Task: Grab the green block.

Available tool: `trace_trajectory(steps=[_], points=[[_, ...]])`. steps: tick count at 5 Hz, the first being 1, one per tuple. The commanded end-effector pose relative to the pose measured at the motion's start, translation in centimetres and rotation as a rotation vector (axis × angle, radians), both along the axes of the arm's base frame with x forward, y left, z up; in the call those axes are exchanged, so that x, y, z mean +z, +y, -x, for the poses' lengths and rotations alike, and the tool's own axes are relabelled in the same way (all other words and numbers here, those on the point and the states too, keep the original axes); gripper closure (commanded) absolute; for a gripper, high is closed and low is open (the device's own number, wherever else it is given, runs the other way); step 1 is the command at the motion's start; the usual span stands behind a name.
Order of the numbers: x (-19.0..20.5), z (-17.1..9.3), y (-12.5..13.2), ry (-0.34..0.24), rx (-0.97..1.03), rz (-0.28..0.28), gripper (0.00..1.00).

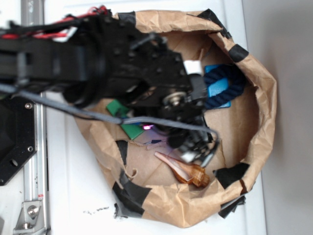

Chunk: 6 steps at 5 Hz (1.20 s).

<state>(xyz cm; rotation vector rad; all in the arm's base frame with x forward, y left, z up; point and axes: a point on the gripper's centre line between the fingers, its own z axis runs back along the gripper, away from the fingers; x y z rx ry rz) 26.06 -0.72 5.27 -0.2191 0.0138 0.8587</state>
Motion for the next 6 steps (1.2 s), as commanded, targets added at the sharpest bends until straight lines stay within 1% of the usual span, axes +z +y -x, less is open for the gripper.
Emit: trace_trajectory(steps=[1,2,3,4,6], points=[[9.4,-2.8,2.2,-0.253,-0.084,-0.062,0.00],[8.6,-1.5,2.6,-0.249,-0.019,-0.053,0.00],[6.2,1.7,3.2,-0.195,0.000,-0.060,0.00],[4.2,3.2,4.0,-0.150,-0.002,-0.066,0.00],[2.4,4.3,5.0,-0.097,-0.004,-0.089,0.00]])
